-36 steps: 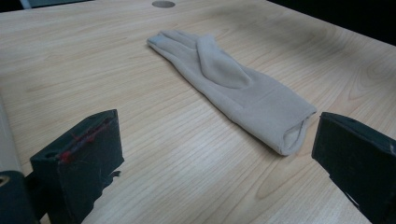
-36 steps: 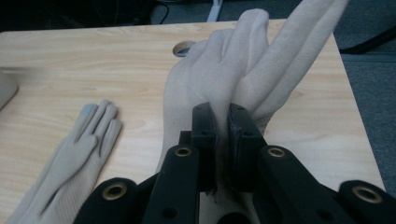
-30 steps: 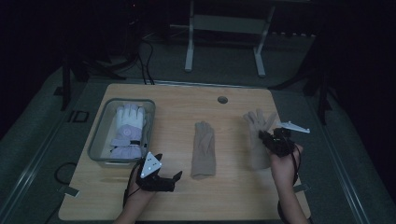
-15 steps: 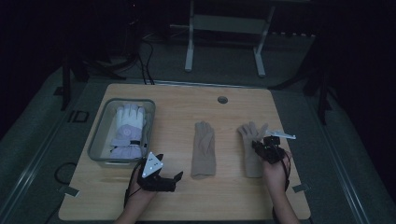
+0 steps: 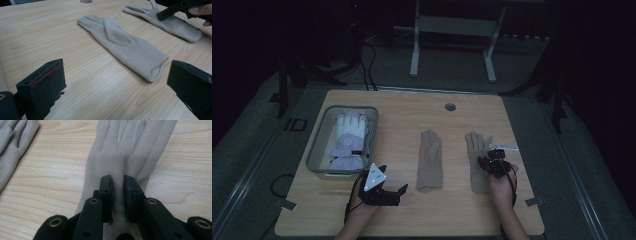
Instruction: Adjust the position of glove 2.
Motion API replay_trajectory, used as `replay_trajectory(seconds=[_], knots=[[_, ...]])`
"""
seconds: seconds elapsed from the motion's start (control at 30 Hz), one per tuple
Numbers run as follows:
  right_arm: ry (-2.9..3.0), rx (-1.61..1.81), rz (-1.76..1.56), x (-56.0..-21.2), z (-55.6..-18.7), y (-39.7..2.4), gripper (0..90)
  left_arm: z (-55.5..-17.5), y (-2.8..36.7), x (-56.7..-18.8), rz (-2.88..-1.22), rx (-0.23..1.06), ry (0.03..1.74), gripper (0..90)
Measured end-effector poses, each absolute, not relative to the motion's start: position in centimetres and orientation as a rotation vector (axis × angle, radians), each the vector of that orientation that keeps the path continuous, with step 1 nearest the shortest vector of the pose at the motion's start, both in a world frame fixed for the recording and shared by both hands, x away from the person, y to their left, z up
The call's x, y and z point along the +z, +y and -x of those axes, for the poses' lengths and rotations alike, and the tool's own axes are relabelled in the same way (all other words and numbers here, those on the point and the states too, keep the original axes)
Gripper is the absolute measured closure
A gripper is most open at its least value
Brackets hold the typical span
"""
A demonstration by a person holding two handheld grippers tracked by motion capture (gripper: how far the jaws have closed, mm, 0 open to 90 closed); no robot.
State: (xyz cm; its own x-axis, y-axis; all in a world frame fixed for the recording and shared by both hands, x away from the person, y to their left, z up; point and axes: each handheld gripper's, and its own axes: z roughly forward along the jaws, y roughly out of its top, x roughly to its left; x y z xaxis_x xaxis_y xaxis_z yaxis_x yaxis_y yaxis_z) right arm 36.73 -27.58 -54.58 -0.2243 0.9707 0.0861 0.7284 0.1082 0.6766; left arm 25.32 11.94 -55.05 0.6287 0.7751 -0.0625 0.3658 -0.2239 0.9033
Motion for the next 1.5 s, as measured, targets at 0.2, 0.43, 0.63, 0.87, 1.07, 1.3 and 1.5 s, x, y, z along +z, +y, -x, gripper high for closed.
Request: replay_trajectory(seconds=[0.2,0.43,0.63,0.87,1.07,1.3,1.5], knots=[[2.050,0.866,-1.612,-53.7,-36.8,-28.0,54.4,-25.4,11.9,-55.1,-1.835,0.490,0.918,2.1],[2.120,0.885,-1.480,-51.9,-36.9,-28.9,55.8,-25.4,11.8,-55.2,-1.837,0.485,0.913,2.1],[2.173,0.912,-1.423,-51.4,-37.2,-28.9,65.0,-25.2,11.7,-55.1,-1.839,0.484,0.911,2.1],[2.196,0.848,-1.383,-53.2,-37.8,-28.5,55.2,-25.2,11.8,-55.1,-1.835,0.482,0.910,2.1],[2.188,0.814,-1.404,-54.9,-37.6,-28.4,63.6,-25.3,11.9,-55.2,-1.835,0.482,0.912,2.1],[2.149,0.816,-1.497,-54.7,-37.7,-28.5,80.1,-25.3,11.8,-55.2,-1.823,0.483,0.915,2.1],[2.086,0.868,-1.561,-53.6,-37.8,-28.4,82.7,-25.3,11.9,-55.2,-1.818,0.481,0.920,2.1]])
